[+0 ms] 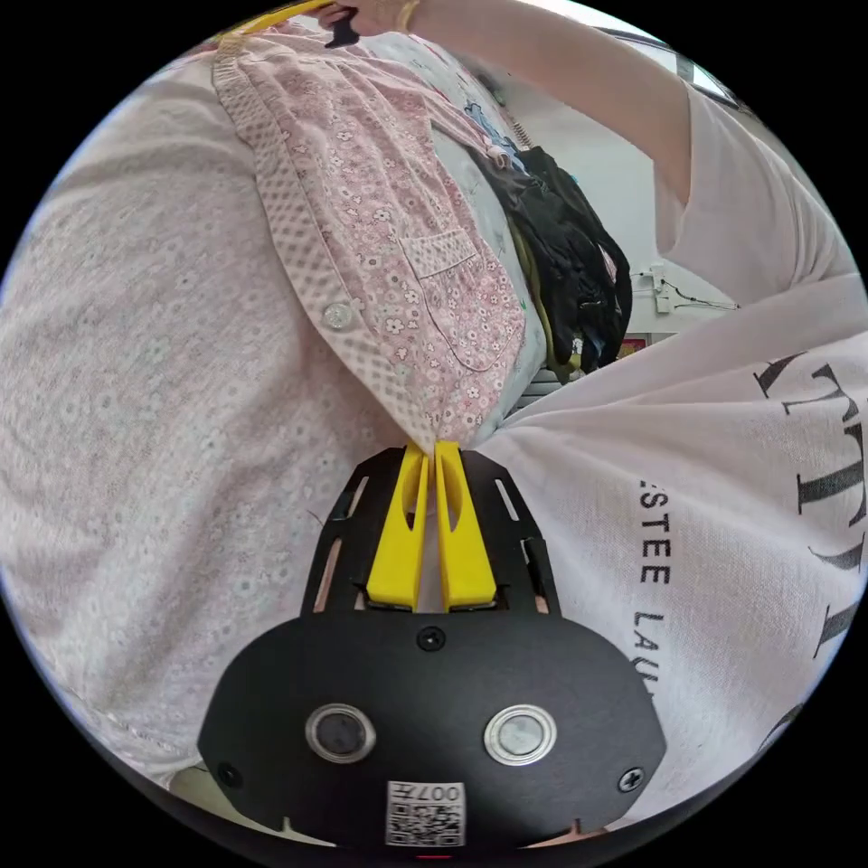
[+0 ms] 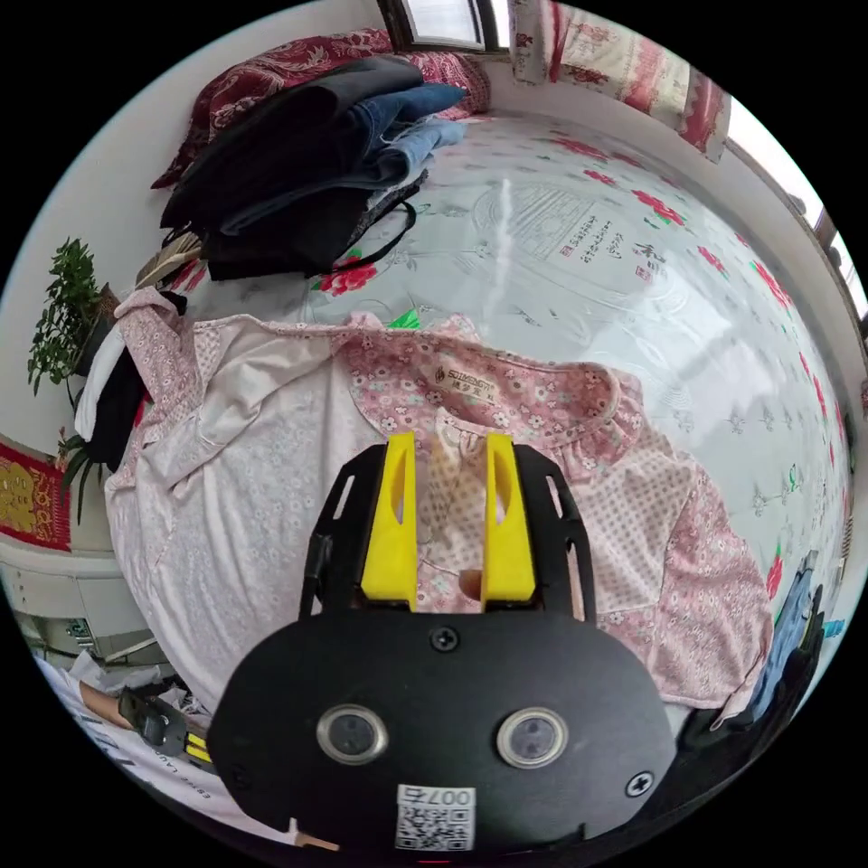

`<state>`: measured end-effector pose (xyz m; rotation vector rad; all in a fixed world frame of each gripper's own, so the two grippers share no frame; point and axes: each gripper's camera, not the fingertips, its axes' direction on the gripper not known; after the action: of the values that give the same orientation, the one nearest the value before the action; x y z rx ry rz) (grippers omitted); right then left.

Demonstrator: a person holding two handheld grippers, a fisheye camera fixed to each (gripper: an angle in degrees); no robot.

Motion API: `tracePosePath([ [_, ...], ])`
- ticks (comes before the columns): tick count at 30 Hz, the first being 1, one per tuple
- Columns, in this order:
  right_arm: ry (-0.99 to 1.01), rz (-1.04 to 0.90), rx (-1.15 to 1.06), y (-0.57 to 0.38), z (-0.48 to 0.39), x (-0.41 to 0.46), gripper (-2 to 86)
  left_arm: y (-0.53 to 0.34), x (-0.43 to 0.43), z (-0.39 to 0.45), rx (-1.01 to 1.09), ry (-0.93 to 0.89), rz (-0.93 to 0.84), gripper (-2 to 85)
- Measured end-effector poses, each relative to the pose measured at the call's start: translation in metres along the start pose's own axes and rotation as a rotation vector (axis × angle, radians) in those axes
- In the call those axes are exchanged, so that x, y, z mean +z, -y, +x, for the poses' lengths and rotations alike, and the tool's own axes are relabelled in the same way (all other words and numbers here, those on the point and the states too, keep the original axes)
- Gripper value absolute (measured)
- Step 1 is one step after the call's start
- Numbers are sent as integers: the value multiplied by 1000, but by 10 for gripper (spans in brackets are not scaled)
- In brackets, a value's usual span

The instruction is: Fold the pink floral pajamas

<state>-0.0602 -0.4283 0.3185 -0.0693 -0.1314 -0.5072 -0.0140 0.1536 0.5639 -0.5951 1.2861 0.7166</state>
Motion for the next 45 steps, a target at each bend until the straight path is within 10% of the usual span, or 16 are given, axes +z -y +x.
tracePosePath([
  [7,-64,22,-63,-161,44,-117,61,18,1,1,9,46,-4,-10],
  [17,247,-125,414,-447,143,-202,72,42,-1,1,-32,84,-11,-10],
  [45,412,-278,280,-473,155,-237,-2,40,23,0,-35,117,-29,28],
])
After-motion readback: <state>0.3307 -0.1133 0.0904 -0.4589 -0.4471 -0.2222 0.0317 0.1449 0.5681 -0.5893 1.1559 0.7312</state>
